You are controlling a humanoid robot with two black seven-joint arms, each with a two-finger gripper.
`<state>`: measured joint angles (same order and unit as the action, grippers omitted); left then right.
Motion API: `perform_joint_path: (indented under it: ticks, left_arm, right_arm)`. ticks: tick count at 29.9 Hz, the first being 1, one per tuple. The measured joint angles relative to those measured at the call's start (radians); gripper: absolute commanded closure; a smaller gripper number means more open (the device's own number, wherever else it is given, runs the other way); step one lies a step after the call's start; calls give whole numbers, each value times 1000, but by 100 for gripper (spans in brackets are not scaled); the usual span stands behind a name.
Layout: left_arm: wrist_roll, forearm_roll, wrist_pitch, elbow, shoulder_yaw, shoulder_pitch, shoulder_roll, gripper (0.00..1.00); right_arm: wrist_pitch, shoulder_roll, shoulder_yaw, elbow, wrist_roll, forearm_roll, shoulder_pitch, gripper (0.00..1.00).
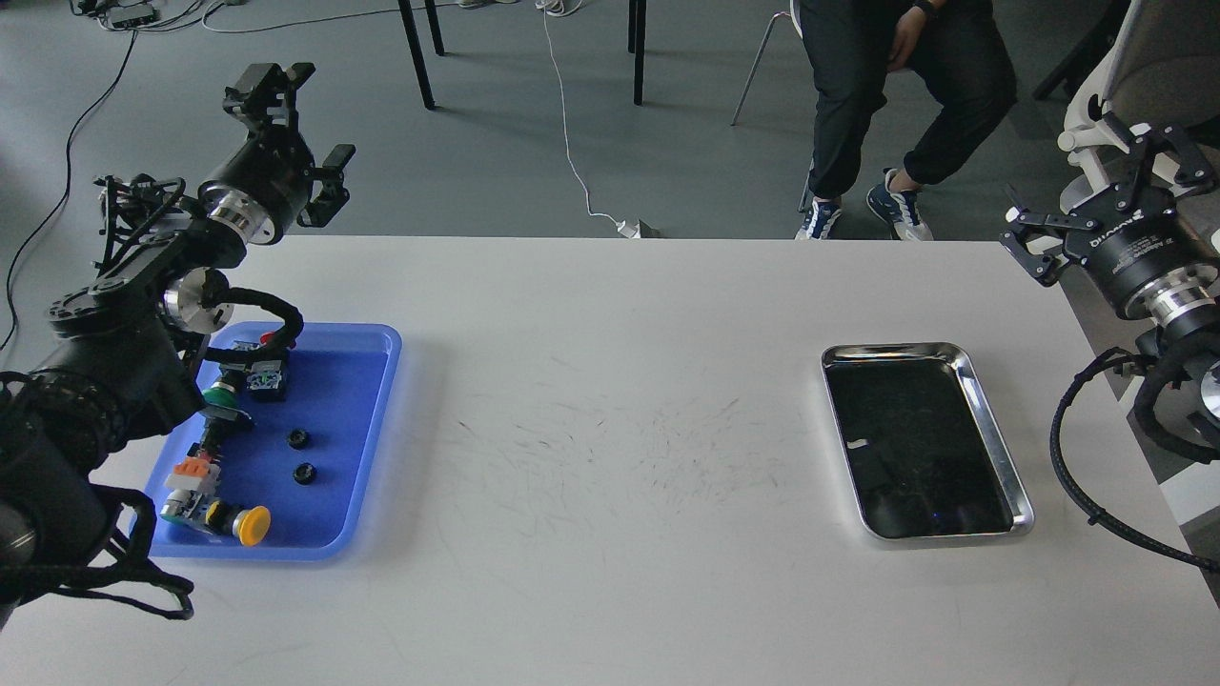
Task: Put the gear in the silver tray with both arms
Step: 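Raise the left gripper and position it above the blue tray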
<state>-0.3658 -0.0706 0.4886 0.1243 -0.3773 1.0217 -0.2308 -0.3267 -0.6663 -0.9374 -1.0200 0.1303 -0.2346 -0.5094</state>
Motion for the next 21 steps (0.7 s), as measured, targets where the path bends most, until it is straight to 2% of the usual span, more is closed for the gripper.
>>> perform_joint_path:
  ticks: [21]
  left_arm:
    - [14,2,0,-2,-10,12,-30,2]
  right_arm:
    - [-3,9,0,13,5,3,-2,1]
